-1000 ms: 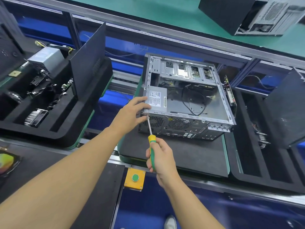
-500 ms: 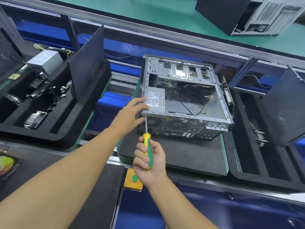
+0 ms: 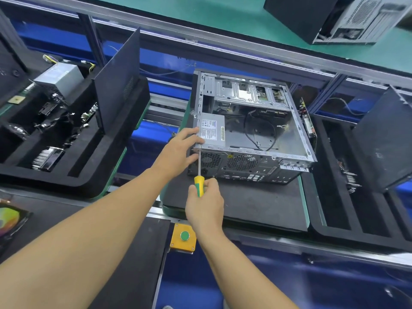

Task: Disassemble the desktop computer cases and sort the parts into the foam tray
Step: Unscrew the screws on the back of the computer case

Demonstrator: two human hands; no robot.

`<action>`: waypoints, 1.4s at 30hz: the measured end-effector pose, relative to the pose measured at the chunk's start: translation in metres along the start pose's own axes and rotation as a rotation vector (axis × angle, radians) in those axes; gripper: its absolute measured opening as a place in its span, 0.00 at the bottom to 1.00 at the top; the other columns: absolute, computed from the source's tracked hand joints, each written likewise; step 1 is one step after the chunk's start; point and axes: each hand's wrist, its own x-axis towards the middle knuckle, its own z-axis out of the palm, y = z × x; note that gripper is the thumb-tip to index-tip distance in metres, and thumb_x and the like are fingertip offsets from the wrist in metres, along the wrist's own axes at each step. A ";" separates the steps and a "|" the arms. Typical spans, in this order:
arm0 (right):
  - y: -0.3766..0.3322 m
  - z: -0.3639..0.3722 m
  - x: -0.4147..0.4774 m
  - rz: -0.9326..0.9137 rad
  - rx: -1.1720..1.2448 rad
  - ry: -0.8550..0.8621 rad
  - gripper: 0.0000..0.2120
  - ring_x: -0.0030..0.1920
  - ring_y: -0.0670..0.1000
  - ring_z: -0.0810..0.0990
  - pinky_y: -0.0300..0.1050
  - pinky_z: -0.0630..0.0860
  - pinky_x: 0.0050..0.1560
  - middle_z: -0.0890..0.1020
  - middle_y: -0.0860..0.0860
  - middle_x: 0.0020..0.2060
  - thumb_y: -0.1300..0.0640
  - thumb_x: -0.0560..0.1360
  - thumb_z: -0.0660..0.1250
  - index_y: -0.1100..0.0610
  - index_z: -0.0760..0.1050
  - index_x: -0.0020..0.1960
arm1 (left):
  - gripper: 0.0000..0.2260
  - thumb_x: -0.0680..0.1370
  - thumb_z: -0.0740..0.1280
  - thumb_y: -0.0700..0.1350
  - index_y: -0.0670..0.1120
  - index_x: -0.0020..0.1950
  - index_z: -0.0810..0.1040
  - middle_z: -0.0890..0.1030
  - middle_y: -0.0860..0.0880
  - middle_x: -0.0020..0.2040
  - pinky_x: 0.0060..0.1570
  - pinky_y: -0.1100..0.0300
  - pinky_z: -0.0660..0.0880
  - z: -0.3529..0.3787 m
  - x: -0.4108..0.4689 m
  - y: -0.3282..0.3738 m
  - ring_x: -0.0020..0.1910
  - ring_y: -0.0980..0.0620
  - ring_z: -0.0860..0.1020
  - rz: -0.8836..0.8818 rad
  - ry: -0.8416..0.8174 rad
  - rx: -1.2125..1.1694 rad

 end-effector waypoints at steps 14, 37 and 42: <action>0.001 -0.042 0.013 0.485 0.892 -0.766 0.12 0.35 0.53 0.77 0.47 0.76 0.37 0.83 0.57 0.43 0.59 0.82 0.57 0.64 0.75 0.58 | 0.27 0.73 0.61 0.29 0.52 0.67 0.74 0.62 0.58 0.77 0.49 0.58 0.75 -0.010 -0.001 0.006 0.64 0.54 0.73 -0.098 -0.135 -0.027; 0.003 -0.046 0.014 0.293 0.624 -0.538 0.08 0.30 0.48 0.75 0.42 0.72 0.29 0.76 0.51 0.37 0.58 0.78 0.70 0.54 0.70 0.50 | 0.28 0.72 0.60 0.28 0.53 0.66 0.72 0.58 0.59 0.78 0.43 0.57 0.73 -0.009 -0.001 0.016 0.63 0.53 0.73 -0.157 -0.151 -0.016; -0.006 -0.041 0.013 0.505 0.743 -0.541 0.12 0.27 0.47 0.71 0.36 0.63 0.19 0.72 0.53 0.39 0.52 0.78 0.72 0.54 0.69 0.52 | 0.29 0.72 0.60 0.28 0.54 0.67 0.71 0.57 0.60 0.78 0.36 0.66 0.64 -0.008 -0.001 0.018 0.51 0.56 0.72 -0.175 -0.182 -0.016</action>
